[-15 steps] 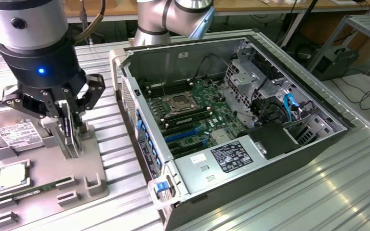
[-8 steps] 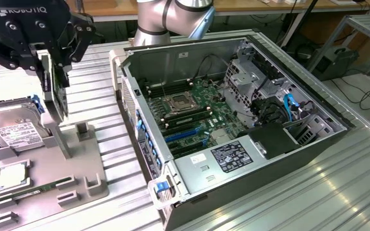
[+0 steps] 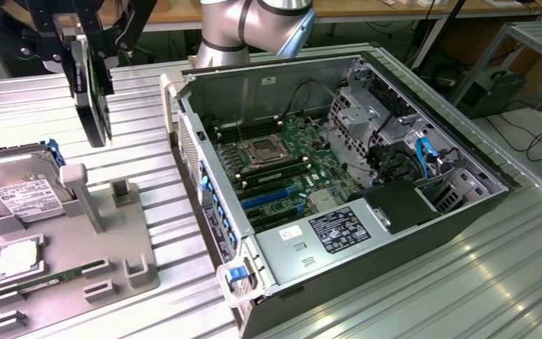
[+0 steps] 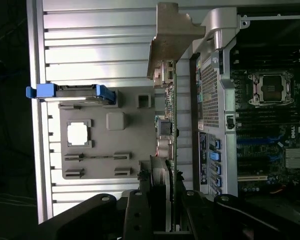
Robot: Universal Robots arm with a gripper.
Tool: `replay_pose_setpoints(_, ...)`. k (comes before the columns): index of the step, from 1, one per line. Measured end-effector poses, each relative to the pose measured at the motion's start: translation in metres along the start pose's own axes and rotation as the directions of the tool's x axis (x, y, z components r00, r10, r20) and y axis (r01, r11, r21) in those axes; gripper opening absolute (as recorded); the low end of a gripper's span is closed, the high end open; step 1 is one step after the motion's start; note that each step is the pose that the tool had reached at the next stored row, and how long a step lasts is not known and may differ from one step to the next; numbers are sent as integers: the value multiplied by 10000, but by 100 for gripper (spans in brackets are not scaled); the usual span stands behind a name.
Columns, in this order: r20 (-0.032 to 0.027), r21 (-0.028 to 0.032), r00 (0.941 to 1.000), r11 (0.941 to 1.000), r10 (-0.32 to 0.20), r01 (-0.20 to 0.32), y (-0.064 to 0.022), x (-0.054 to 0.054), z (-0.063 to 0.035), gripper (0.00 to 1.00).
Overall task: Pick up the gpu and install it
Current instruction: 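Pick up the gpu and move the gpu toward the slot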
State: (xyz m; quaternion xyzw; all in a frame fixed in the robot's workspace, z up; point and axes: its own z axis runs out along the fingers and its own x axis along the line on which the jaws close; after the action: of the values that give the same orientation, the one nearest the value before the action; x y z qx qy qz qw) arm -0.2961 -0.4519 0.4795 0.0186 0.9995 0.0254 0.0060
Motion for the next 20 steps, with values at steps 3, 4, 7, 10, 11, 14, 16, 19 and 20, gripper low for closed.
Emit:
replay_pose_setpoints(3,0,0,10000,10000,-1,1,1,-14,0,28)
replay_pose_setpoints(4,0,-1,10000,10000,-1,1,1,-18,1,28)
replay_pose_setpoints(7,0,0,10000,10000,0,0,1,-29,1,28)
replay_pose_setpoints(10,0,-1,10000,10000,-1,1,1,-41,1,28)
replay_pose_setpoints(11,0,0,10000,10000,-1,1,2,-46,1,28)
replay_pose_setpoints(14,0,0,10000,10000,-1,1,2,-61,1,28)
replay_pose_setpoints(16,1,-1,10000,10000,-1,1,2,-70,1,28)
replay_pose_setpoints(19,1,-1,10000,10000,0,0,3,-89,2,28)
replay_pose_setpoints(20,1,0,10000,10000,-1,1,4,-96,1,28)
